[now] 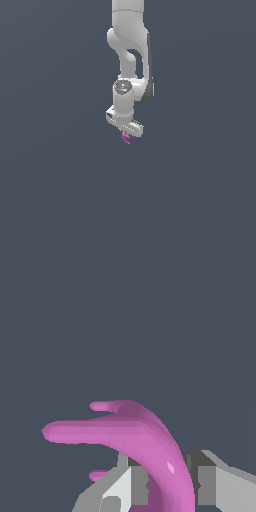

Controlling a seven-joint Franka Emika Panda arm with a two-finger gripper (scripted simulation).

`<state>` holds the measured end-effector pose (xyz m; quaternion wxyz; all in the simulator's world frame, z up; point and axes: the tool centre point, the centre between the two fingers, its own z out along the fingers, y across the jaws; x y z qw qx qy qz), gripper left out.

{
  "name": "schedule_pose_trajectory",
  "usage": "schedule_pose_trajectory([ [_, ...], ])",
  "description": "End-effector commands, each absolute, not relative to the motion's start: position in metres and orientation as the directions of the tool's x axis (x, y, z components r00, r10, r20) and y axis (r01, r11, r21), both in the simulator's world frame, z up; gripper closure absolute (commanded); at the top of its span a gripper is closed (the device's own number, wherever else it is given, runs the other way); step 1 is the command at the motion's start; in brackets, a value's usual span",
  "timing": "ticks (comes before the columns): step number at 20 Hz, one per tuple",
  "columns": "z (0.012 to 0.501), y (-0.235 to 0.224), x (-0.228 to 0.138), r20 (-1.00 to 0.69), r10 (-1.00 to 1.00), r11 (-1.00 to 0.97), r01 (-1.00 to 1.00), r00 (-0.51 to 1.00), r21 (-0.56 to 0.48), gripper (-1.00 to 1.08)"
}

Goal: Pick up the object and move it to a goal position.

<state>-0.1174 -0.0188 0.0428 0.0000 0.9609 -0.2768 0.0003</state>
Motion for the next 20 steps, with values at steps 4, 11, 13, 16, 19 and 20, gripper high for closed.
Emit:
schedule_pose_trajectory([
  [4, 0.045, -0.019, -0.117, 0.000, -0.532, -0.847, -0.532, 0.847, 0.000, 1.08],
  [11, 0.067, -0.017, -0.109, 0.000, -0.532, -0.847, -0.532, 0.847, 0.000, 1.08],
  [13, 0.077, -0.016, -0.106, 0.000, -0.532, -0.847, -0.532, 0.847, 0.000, 1.08],
  [16, 0.097, -0.014, -0.100, 0.001, -0.532, -0.847, -0.532, 0.847, 0.000, 1.08],
  [19, 0.120, -0.012, -0.092, 0.001, -0.532, -0.846, -0.532, 0.846, 0.001, 1.08],
  [20, 0.129, -0.011, -0.089, 0.001, -0.532, -0.846, -0.532, 0.846, 0.001, 1.08],
])
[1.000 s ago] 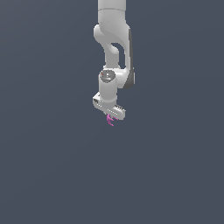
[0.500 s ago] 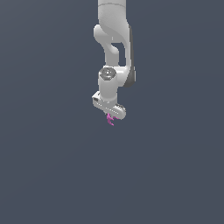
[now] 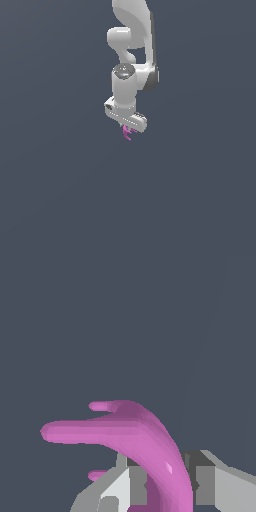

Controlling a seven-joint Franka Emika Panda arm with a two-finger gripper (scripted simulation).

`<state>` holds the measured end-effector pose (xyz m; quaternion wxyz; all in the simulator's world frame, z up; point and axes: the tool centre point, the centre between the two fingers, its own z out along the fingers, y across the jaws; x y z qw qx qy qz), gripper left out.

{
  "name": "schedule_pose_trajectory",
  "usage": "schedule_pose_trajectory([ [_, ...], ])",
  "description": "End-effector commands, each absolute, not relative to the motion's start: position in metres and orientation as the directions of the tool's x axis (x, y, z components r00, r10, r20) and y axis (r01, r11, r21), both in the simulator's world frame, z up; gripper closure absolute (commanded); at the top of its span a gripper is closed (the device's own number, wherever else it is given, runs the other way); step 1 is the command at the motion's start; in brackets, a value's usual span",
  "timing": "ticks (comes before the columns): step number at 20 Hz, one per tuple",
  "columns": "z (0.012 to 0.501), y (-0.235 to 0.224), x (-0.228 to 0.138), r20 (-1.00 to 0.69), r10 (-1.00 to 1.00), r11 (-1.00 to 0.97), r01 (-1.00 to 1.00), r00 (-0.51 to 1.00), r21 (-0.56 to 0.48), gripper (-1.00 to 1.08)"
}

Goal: Pick up the object and move it to a goal position.

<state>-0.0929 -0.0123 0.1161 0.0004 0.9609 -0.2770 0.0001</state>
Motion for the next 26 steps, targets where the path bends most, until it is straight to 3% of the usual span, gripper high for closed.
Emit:
schedule_pose_trajectory([
  [1, 0.138, -0.010, -0.086, 0.001, -0.532, -0.846, -0.532, 0.846, 0.001, 1.08],
  [26, 0.362, 0.011, -0.005, 0.001, -0.532, -0.847, -0.532, 0.847, 0.001, 1.08],
])
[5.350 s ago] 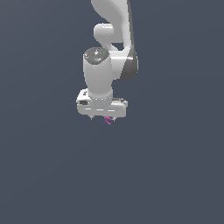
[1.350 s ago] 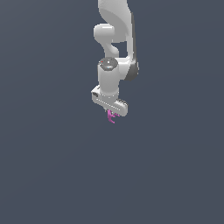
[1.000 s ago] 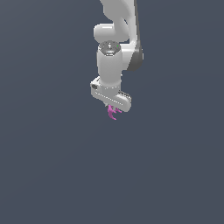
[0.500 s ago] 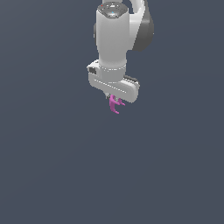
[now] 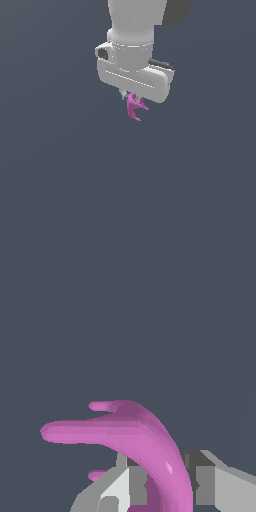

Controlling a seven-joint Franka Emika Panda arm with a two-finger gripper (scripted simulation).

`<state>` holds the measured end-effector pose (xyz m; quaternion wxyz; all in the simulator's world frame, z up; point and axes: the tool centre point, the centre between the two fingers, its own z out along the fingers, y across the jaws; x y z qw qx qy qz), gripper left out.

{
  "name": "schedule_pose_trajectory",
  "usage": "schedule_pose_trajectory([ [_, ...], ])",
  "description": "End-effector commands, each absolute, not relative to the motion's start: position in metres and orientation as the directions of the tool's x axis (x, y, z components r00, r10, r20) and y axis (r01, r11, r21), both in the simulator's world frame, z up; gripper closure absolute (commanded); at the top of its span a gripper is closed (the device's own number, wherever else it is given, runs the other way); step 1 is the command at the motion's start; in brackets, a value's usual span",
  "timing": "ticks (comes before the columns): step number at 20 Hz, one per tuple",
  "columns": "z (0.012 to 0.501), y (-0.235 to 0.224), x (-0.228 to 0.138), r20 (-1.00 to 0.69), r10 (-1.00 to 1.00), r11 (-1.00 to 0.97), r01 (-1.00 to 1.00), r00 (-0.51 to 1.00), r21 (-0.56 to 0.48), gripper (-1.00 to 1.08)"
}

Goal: Pick up the object and move it to a goal position.

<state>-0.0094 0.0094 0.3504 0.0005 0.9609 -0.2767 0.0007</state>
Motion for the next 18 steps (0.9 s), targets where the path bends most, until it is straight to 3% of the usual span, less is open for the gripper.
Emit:
schedule_pose_trajectory([
  [1, 0.369, 0.011, -0.003, 0.001, -0.532, -0.847, -0.532, 0.847, 0.001, 1.08],
  [18, 0.439, 0.018, 0.028, 0.000, -0.531, -0.847, -0.531, 0.847, 0.000, 1.08],
])
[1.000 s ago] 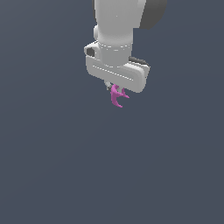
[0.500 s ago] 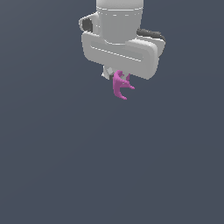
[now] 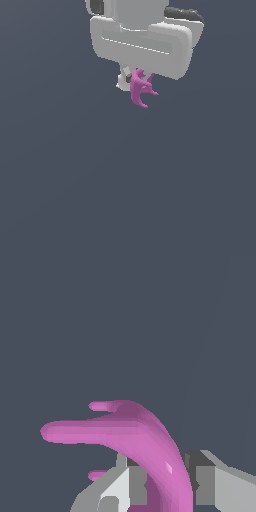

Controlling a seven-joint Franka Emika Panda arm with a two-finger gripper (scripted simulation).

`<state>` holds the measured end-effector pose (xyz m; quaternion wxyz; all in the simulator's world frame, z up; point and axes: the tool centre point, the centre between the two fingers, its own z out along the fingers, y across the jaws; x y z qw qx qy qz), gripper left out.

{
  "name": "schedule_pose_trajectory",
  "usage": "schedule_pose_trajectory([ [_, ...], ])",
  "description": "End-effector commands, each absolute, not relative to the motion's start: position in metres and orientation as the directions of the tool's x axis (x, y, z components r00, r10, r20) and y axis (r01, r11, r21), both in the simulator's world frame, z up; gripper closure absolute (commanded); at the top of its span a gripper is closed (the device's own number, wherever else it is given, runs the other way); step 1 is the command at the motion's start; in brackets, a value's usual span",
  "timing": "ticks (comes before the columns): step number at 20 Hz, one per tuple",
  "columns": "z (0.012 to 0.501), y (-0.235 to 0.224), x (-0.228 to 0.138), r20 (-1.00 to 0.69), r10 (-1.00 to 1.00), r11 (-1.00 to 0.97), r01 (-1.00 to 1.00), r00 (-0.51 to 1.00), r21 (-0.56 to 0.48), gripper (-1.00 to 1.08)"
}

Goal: Pick up the object and move it to a goal position.

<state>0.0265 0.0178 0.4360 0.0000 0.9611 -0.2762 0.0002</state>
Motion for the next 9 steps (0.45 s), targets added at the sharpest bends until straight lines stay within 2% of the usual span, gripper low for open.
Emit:
schedule_pose_trajectory([
  [1, 0.4406, 0.0182, 0.0287, 0.000, -0.531, -0.847, -0.531, 0.847, 0.000, 1.08],
  [9, 0.4435, 0.0185, 0.0306, 0.000, -0.531, -0.847, -0.531, 0.847, 0.000, 1.08],
])
